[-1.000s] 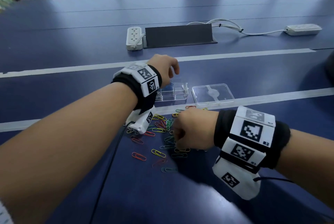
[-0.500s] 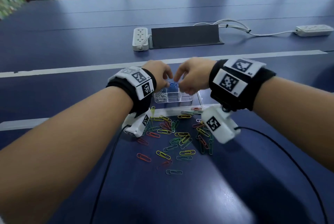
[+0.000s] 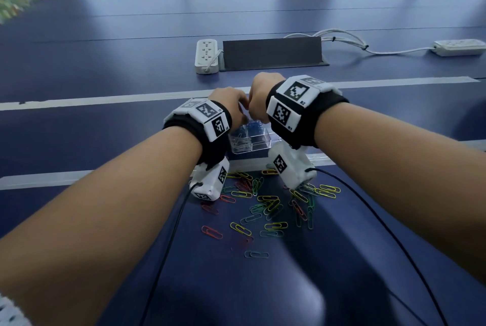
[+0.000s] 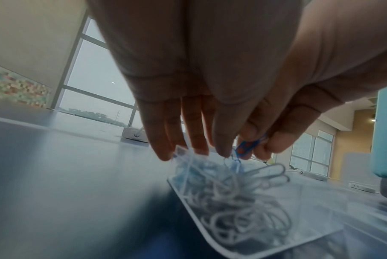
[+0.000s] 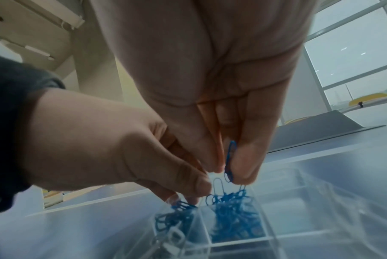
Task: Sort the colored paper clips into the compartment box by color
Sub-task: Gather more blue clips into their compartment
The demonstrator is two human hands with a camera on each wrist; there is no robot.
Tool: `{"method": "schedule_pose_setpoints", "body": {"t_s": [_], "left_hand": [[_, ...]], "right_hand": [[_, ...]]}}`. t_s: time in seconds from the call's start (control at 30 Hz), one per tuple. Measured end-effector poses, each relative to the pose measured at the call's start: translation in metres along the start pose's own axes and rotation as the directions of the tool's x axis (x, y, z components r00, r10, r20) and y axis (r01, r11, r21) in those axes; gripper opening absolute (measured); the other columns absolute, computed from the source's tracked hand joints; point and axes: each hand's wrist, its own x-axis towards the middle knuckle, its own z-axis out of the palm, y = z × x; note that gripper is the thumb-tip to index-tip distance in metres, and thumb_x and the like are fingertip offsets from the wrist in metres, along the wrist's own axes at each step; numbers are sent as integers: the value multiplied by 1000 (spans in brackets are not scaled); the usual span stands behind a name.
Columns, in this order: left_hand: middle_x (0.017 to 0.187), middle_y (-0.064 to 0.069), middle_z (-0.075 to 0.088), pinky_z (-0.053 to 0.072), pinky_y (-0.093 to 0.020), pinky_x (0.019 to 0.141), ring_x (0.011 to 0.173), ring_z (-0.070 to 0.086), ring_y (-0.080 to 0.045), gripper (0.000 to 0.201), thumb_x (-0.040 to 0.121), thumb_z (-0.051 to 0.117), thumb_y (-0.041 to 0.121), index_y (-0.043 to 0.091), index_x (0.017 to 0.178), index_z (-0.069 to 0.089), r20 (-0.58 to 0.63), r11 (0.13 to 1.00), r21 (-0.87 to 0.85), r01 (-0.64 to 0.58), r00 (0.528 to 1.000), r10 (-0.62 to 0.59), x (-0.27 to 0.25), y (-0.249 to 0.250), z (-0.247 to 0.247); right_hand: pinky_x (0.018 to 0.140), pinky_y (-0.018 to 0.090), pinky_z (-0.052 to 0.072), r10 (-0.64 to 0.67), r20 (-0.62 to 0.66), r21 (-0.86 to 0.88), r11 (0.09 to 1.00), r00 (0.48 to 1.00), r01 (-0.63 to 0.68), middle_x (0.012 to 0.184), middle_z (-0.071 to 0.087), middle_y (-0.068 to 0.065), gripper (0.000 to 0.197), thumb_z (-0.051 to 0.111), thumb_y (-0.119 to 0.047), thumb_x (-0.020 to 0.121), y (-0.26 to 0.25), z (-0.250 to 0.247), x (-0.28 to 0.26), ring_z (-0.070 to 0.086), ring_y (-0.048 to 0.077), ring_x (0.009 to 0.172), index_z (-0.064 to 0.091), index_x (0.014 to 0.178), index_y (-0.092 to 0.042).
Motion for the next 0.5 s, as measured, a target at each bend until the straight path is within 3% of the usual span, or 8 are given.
{"method": "schedule_pose_setpoints", "body": {"t_s": [0.03,0.1,0.23,0.37,0.5], "left_hand": [[114,-7,68,41,-25,77,103,62,-24,30,82,67,21,16,111,65,-2,1000,-4,1,1000,-1,0,0,0],[113,-6,68,40,-24,75,104,61,-24,28,82,67,21,16,110,66,-1,1000,-13,14,1000,-14,0,0,0],[112,-6,68,42,-26,77,103,62,-24,26,83,65,22,15,108,67,32,997,-49,63,998,-62,1,1,1],[105,-10,70,42,-27,71,92,62,-29,23,85,60,24,13,103,69,34,997,-23,75,997,-74,1,7,6],[106,-11,70,40,-28,71,93,62,-29,23,89,52,21,14,102,70,15,997,7,72,997,-72,1,9,5]], "right_hand": [[84,46,53,-15,3,10,1000,1000,15,83,71,12,5,63,-5,65,1,0,1,68,33,87,66,67,-9],[80,42,56,-52,44,17,999,998,51,84,74,10,21,61,-7,68,2,1,1,70,29,83,73,84,-10],[83,39,56,-96,63,13,995,993,96,92,74,5,31,62,-13,72,5,1,-6,68,25,82,71,102,-15],[81,33,53,-122,42,55,991,992,119,103,72,9,31,59,-9,79,12,0,-17,61,25,81,71,107,-16],[79,29,50,-126,-2,127,984,992,126,110,70,11,32,55,-5,84,19,0,-19,62,24,91,71,110,-14]]}}
